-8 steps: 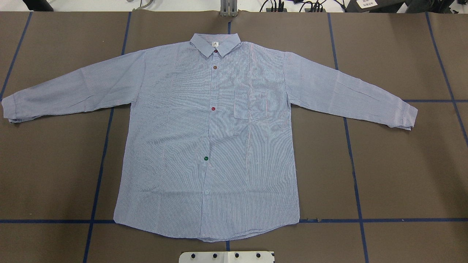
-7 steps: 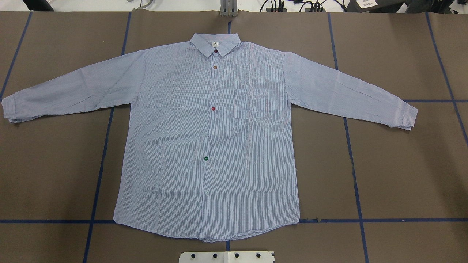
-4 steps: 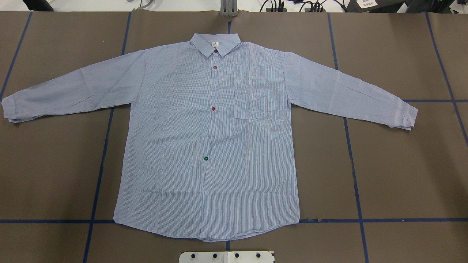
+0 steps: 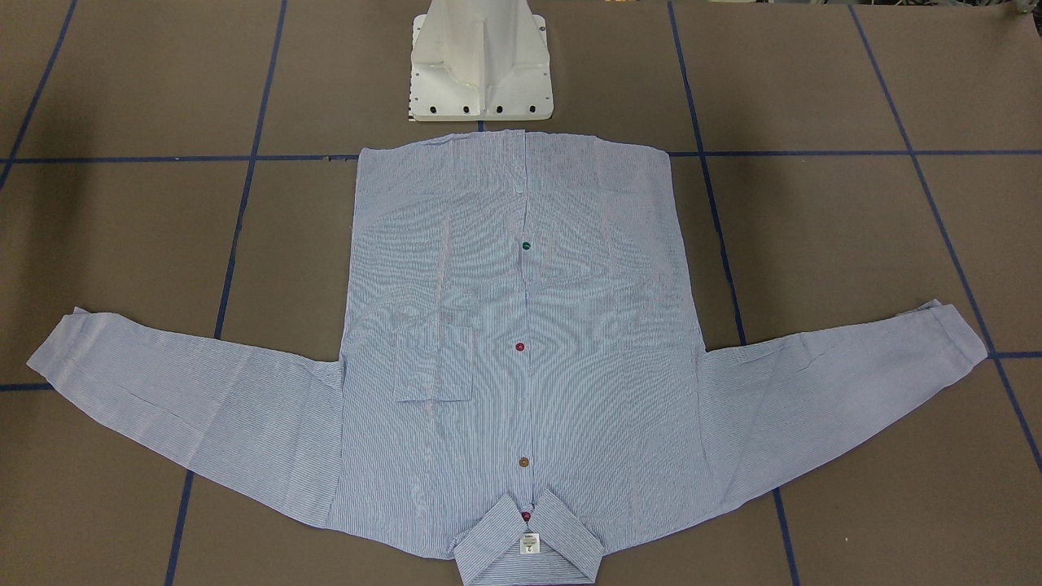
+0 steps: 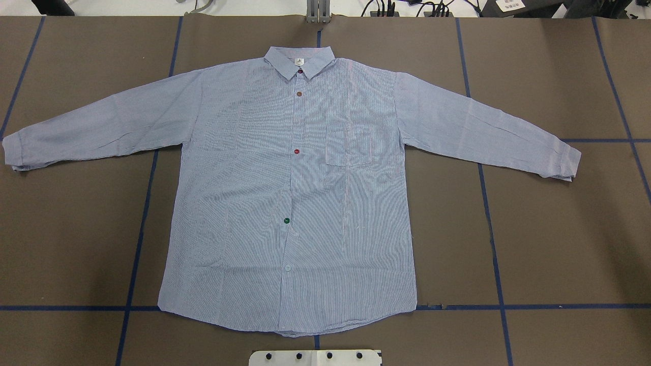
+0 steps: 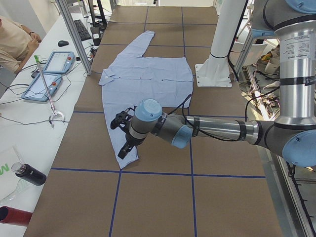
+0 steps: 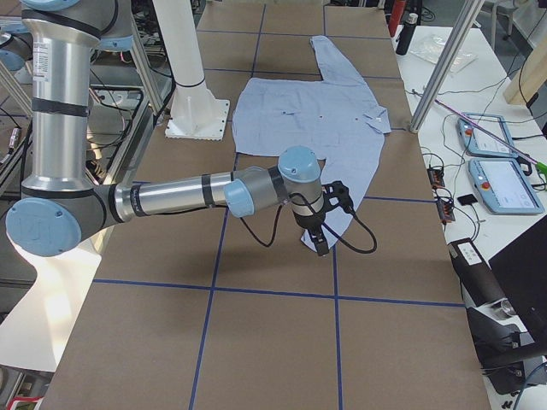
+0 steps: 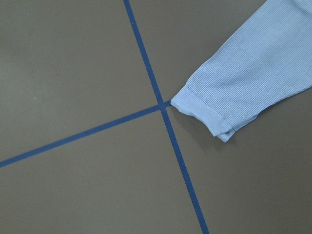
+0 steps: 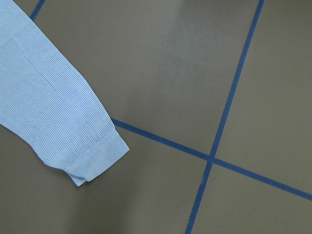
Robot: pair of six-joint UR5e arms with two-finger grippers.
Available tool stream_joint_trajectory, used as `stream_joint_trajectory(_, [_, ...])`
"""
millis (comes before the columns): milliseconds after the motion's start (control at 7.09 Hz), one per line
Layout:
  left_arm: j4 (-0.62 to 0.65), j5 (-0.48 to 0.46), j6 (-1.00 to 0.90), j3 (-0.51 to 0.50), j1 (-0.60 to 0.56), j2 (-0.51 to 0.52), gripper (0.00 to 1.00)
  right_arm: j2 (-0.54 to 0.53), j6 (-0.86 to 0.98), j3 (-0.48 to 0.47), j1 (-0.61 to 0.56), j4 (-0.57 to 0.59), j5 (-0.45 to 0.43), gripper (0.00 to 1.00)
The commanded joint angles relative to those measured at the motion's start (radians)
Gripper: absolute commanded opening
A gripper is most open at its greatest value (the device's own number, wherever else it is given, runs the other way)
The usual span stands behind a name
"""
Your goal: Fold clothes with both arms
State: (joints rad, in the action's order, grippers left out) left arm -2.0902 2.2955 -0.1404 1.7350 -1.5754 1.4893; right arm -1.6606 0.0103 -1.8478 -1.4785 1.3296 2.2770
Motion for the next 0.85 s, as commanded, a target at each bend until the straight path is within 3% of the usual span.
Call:
stream_joint_trajectory(0, [-0.103,-0.010,0.004,-0.086,0.000,0.083,1.00,0.016,-0.044,0.007,0.000,-0.027,0.004,1.00])
stream_joint_trajectory(141, [-0.111,-0.008,0.002,-0.092,0.000,0.085,1.00,0.019,-0.046,-0.002,0.009,-0.029,0.007,1.00])
stream_joint_trajectory(423, [-0.111,-0.008,-0.001,-0.091,0.000,0.083,1.00,0.021,-0.291,0.010,0.130,-0.080,0.006,1.00])
stream_joint_trajectory(705, [-0.111,-0.007,-0.001,-0.091,0.000,0.080,1.00,0.007,-0.581,0.112,0.249,-0.391,-0.031,1.00])
